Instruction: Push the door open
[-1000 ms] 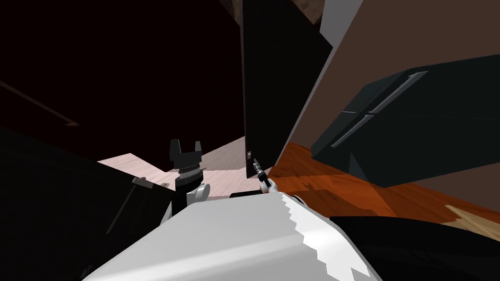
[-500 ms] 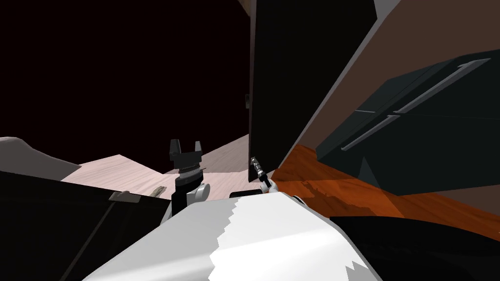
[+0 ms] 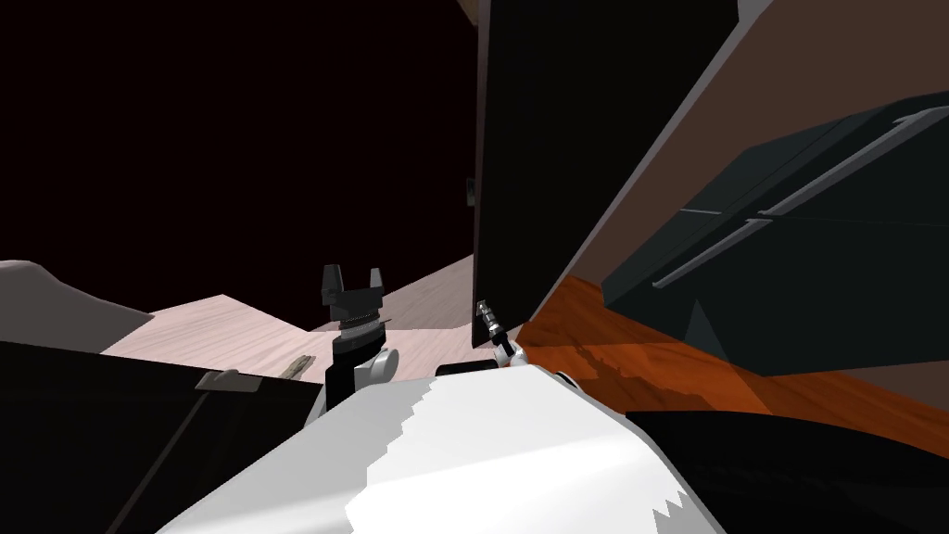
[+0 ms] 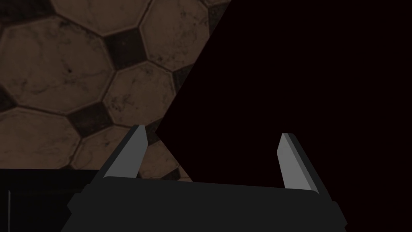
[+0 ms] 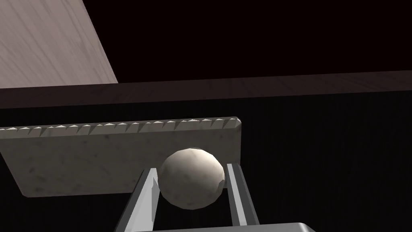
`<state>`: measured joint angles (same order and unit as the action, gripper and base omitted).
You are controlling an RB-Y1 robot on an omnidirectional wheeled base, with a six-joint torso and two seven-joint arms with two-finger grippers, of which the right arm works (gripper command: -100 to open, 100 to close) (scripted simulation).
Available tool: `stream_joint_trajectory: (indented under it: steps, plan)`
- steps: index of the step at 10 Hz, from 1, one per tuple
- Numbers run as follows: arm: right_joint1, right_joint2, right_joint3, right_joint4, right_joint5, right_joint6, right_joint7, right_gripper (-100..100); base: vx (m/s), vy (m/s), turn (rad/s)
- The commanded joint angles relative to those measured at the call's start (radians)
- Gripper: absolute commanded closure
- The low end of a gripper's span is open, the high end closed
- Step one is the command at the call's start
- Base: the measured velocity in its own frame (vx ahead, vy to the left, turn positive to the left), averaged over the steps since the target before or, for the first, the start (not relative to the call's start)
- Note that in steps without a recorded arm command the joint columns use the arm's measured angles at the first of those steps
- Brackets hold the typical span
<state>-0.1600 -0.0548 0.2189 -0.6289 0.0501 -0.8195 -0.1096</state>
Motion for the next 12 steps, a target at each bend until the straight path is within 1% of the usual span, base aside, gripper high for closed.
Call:
stream_joint_trajectory:
  steps: [1, 3, 4, 7, 9, 10, 12]
  plan:
    - [0.001, 0.0, 0.0, 0.0, 0.0, -0.001, -0.001, 100, -0.013, -0.003, -0.004]
    - [0.001, 0.0, 0.0, 0.0, 0.0, -0.001, -0.001, 100, -0.003, -0.001, -0.001]
    - [0.002, -0.007, -0.012, 0.003, -0.006, 0.002, 0.005, 100, 0.093, 0.046, -0.024]
    - [0.001, -0.014, -0.03, 0.005, -0.015, 0.003, 0.012, 100, 0.155, 0.081, -0.023]
    - [0.001, -0.014, -0.03, 0.005, -0.015, 0.003, 0.012, 100, 0.083, 0.034, -0.006]
    - [-0.001, -0.021, -0.05, 0.007, -0.025, 0.004, 0.019, 100, 0.124, 0.054, -0.022]
    - [-0.002, -0.026, -0.067, 0.009, -0.033, 0.005, 0.026, 100, 0.178, 0.106, -0.084]
